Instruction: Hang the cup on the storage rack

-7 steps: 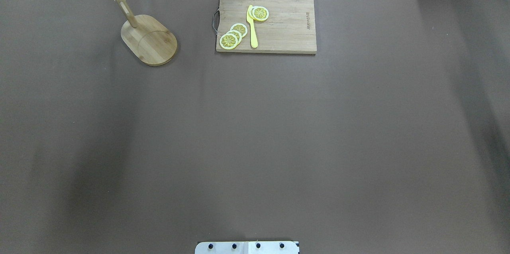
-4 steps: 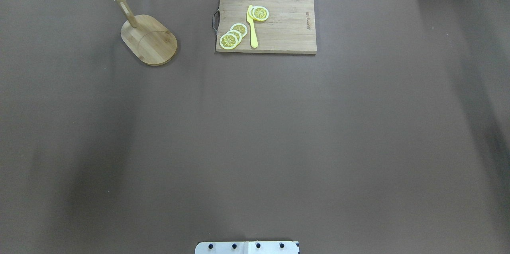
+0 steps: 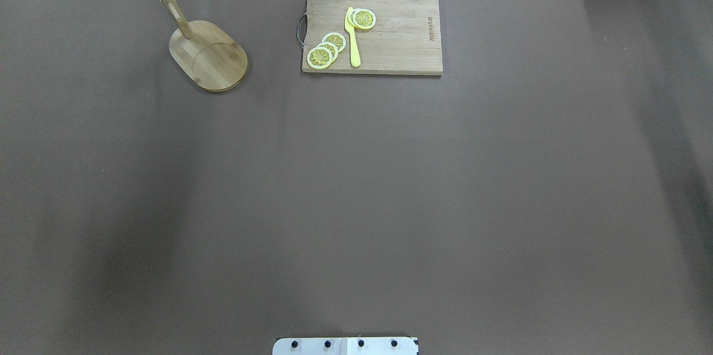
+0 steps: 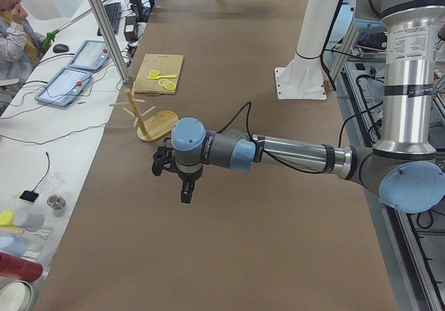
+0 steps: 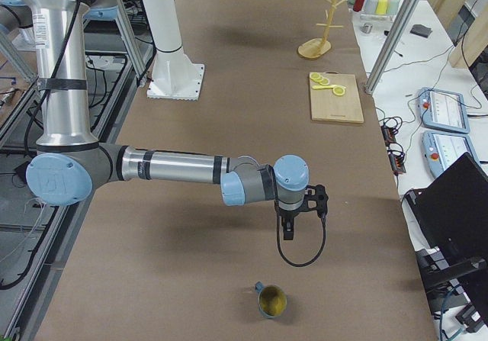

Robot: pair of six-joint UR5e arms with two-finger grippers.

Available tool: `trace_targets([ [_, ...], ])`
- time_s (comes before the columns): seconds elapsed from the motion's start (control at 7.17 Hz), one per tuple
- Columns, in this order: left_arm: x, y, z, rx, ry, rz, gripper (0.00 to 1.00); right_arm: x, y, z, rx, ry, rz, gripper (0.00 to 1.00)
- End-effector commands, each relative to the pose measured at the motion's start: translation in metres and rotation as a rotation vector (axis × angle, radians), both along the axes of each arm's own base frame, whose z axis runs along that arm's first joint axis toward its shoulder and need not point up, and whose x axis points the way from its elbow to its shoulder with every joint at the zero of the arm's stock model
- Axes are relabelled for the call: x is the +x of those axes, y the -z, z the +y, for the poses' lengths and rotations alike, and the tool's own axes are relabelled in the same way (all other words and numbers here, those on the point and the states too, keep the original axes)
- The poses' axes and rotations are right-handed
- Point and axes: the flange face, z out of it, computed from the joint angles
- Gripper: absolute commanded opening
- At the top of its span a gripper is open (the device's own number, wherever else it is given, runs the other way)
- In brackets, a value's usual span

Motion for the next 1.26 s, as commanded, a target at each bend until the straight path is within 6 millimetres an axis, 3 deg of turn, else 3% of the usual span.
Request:
trace_targets([
  [0.0, -0.002, -0.003, 0.001, -0.002, 0.005, -0.021, 0.98, 0.001, -0.002, 0.002, -0.002, -0.002, 0.001, 1.0],
  [0.14, -0.001, -0.002, 0.001, -0.004, 0.005, -0.016, 0.98, 0.002, -0.004, 0.004, -0.007, -0.004, 0.002, 1.0],
  [0.28, 0.001, 0.001, 0.004, -0.001, -0.001, 0.011, 0.98, 0.002, -0.018, 0.019, -0.033, -0.004, 0.003, 1.0],
  [0.42, 0.004, 0.008, 0.004, 0.015, -0.01, 0.046, 0.98, 0.004, -0.022, 0.036, 0.008, -0.007, -0.003, 1.0],
  [0.56, 0.004, -0.006, 0.005, -0.006, -0.013, 0.047, 0.98, 0.01, -0.021, 0.067, -0.007, -0.046, -0.037, 1.0],
  [0.7, 0.005, 0.012, 0.012, 0.021, -0.015, 0.087, 0.98, 0.013, -0.031, 0.052, -0.074, -0.117, -0.01, 1.0],
  [0.84, 0.007, 0.004, 0.017, 0.006, -0.019, 0.087, 0.98, 0.018, -0.051, 0.05, -0.099, -0.13, 0.044, 1.0],
  [1.12, 0.007, 0.01, 0.018, -0.004, -0.002, 0.094, 0.98, 0.04, -0.092, 0.051, -0.102, -0.092, 0.063, 1.0],
])
